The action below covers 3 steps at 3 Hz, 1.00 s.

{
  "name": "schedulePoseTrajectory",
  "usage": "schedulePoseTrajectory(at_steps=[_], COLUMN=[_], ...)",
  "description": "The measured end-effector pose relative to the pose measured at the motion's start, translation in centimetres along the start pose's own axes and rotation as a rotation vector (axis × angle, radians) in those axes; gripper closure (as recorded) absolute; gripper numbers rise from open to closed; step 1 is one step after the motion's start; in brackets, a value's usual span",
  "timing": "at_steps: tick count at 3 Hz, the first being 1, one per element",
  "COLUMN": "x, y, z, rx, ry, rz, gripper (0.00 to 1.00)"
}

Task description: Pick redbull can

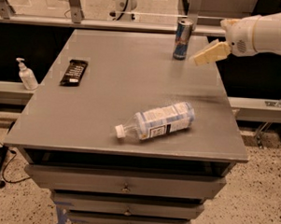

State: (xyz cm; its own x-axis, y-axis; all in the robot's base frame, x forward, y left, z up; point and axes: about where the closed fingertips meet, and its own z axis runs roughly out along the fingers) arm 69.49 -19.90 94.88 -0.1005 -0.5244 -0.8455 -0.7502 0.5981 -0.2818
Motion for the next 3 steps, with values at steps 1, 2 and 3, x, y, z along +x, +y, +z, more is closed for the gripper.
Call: schedulePoseTrajectory(at_steps=[1,2,3], x=[0.2,0.3,-0.2], y=[-2.2,-3.6,-4.2], z=[3.9,7.7,11.1], rx=[0.017,0.000,-0.033], ry=[-0.091,-0.142,-0.181], rz=[0.049,0.091,0.119], gripper=[0.00,0.00,0.00])
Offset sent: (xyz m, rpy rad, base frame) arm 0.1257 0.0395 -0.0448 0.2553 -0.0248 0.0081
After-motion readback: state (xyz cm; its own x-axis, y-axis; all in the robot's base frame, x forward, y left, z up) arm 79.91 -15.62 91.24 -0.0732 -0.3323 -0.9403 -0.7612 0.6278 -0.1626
